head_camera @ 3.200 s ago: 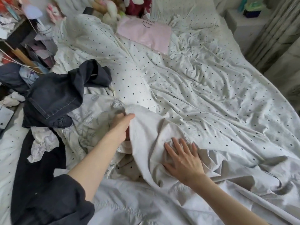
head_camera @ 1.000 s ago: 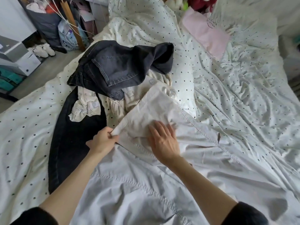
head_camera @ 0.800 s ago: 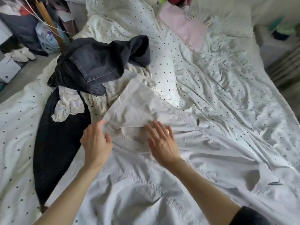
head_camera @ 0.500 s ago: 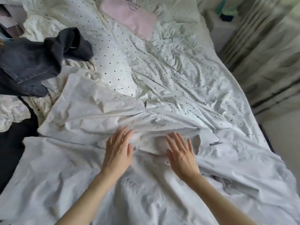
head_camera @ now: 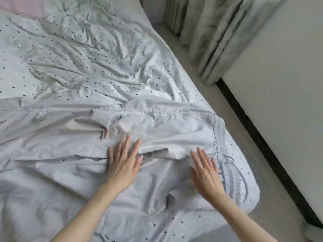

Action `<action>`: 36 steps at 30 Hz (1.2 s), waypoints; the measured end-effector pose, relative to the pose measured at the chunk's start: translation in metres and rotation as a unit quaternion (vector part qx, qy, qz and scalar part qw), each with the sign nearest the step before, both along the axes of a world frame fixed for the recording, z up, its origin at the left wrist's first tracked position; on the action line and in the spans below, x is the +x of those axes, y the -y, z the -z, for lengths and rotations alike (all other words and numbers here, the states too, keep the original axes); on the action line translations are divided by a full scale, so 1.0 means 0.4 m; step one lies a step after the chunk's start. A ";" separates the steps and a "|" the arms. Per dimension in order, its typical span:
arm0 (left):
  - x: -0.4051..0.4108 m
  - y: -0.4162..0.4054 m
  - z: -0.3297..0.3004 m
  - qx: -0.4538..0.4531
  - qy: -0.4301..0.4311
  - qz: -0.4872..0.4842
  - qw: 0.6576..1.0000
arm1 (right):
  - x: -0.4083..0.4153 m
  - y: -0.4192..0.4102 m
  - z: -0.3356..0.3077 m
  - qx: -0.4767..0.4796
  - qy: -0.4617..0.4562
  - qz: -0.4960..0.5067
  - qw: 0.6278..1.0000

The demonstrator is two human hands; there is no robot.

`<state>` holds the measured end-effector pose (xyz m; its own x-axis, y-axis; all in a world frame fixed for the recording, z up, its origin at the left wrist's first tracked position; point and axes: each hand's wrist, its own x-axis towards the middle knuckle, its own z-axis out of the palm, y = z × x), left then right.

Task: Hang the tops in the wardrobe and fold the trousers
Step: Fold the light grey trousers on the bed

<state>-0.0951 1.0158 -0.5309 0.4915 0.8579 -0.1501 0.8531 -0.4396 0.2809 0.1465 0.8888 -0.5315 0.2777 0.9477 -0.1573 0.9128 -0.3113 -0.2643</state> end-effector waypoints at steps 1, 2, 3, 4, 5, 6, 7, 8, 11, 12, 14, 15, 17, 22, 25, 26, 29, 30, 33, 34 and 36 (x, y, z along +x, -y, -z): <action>0.036 0.042 0.011 0.010 -0.004 0.029 1.000 | 0.029 0.048 0.013 -0.002 0.004 -0.008 1.000; 0.071 0.082 0.024 0.024 -0.005 0.057 0.998 | 0.055 0.095 0.024 -0.002 0.007 -0.016 1.000; 0.085 0.114 0.031 0.029 -0.001 0.077 0.997 | 0.062 0.126 0.032 -0.002 0.006 -0.029 1.000; 0.099 0.140 0.033 0.034 0.005 0.095 0.995 | 0.067 0.152 0.039 -0.001 0.006 -0.042 0.999; 0.122 0.160 0.034 0.041 0.016 0.124 0.991 | 0.076 0.175 0.046 -0.003 0.010 -0.053 0.999; 0.135 0.171 0.035 0.048 0.024 0.155 0.986 | 0.078 0.185 0.051 -0.002 0.020 -0.072 0.997; 0.154 0.182 0.036 0.052 0.026 0.191 0.980 | 0.088 0.200 0.061 -0.004 0.029 -0.090 0.995; 0.166 0.190 0.039 0.051 0.023 0.223 0.973 | 0.094 0.214 0.068 -0.007 0.040 -0.106 0.994; 0.165 0.182 0.056 0.047 -0.005 0.276 0.960 | 0.108 0.234 0.086 -0.041 0.078 -0.140 0.986; 0.160 0.179 0.064 0.040 -0.024 0.284 0.958 | 0.113 0.245 0.094 -0.055 0.084 -0.141 0.985; 0.134 0.181 0.082 0.017 -0.057 0.281 0.958 | 0.120 0.260 0.110 -0.067 0.092 -0.131 0.985; 0.121 0.186 0.089 0.007 -0.069 0.274 0.959 | 0.123 0.266 0.116 -0.063 0.095 -0.119 0.986; 0.091 0.211 0.095 -0.022 -0.093 0.255 0.962 | 0.117 0.289 0.128 -0.019 0.106 -0.091 0.990; 0.027 0.289 0.087 -0.003 -0.104 0.270 0.957 | 0.090 0.330 0.130 0.056 0.119 -0.015 0.991; -0.035 0.331 0.086 -0.002 -0.123 0.250 0.960 | 0.075 0.344 0.124 0.062 0.128 0.011 0.990; -0.055 0.339 0.088 0.011 -0.127 0.235 0.964 | 0.071 0.345 0.118 0.063 0.136 0.014 0.989; -0.104 0.343 0.095 0.077 -0.065 0.215 0.971 | 0.065 0.361 0.097 0.067 0.157 0.013 0.985; -0.113 0.343 0.086 0.078 -0.045 0.208 0.974 | 0.064 0.371 0.089 0.071 0.161 0.013 0.984; -0.115 0.346 0.022 0.044 -0.046 0.190 0.980 | 0.061 0.403 0.066 0.087 0.157 0.009 0.984; -0.113 0.343 -0.006 0.009 -0.079 0.169 0.982 | 0.060 0.410 0.056 0.091 0.145 0.014 0.985; -0.111 0.327 -0.049 -0.068 -0.131 0.128 0.981 | 0.058 0.421 0.035 0.090 0.131 0.021 0.987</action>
